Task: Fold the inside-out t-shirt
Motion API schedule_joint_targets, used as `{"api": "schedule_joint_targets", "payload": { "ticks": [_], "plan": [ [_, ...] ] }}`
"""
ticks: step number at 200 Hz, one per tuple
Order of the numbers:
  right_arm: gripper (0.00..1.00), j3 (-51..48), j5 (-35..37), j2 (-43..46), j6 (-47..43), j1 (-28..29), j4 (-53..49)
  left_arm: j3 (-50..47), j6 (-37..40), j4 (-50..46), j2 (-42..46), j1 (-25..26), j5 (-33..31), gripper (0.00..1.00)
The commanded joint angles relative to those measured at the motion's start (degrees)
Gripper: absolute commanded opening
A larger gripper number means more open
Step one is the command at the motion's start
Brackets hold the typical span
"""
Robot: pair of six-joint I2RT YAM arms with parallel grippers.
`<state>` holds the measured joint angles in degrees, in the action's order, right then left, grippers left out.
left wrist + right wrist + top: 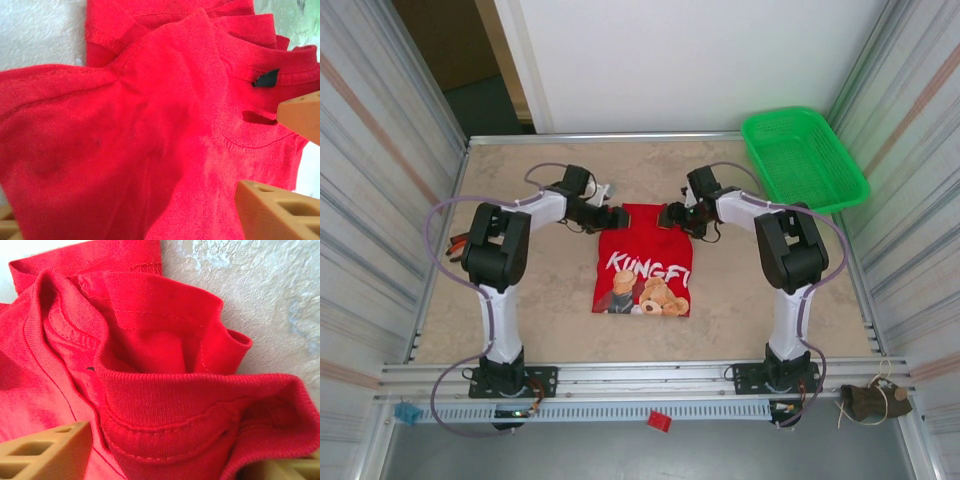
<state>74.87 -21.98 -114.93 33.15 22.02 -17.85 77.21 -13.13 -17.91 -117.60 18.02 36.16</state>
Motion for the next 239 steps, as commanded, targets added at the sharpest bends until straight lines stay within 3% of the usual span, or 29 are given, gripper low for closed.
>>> {"api": "schedule_joint_targets", "payload": {
  "ticks": [1,35,47,89,113,148,202,239],
  "plan": [
    [0.53,-2.42,-0.96,-2.28,1.62,-0.03,3.05,-2.15,-2.31,3.48,-1.75,-0.01,3.28,0.65],
    [0.01,-2.73,-5.90,-4.36,2.67,-1.58,5.55,-3.44,-3.48,6.65,-2.11,-0.09,5.02,0.25],
    [0.00,-3.09,-8.30,-4.27,3.04,-2.31,6.99,-3.53,-3.68,7.27,-1.98,-0.16,5.41,0.00],
    [0.00,-5.52,-13.44,3.52,5.39,-4.38,10.33,-8.14,-9.33,16.94,6.39,-2.42,7.69,0.00],
    [0.00,-5.72,-12.81,6.89,5.00,-4.21,8.66,-8.41,-10.46,17.60,10.40,-2.39,7.91,0.00],
    [0.00,-4.47,-12.85,7.03,5.82,-4.34,8.54,-7.28,-11.04,17.62,9.74,-2.89,8.16,0.00],
    [0.00,11.26,-14.47,3.87,6.32,-6.09,2.83,7.68,-13.34,14.86,6.55,-5.84,9.98,0.00],
    [0.00,19.29,-14.65,7.44,6.10,-7.95,-0.29,17.12,-12.34,10.43,9.88,-6.71,10.24,0.00]
  ]
}}
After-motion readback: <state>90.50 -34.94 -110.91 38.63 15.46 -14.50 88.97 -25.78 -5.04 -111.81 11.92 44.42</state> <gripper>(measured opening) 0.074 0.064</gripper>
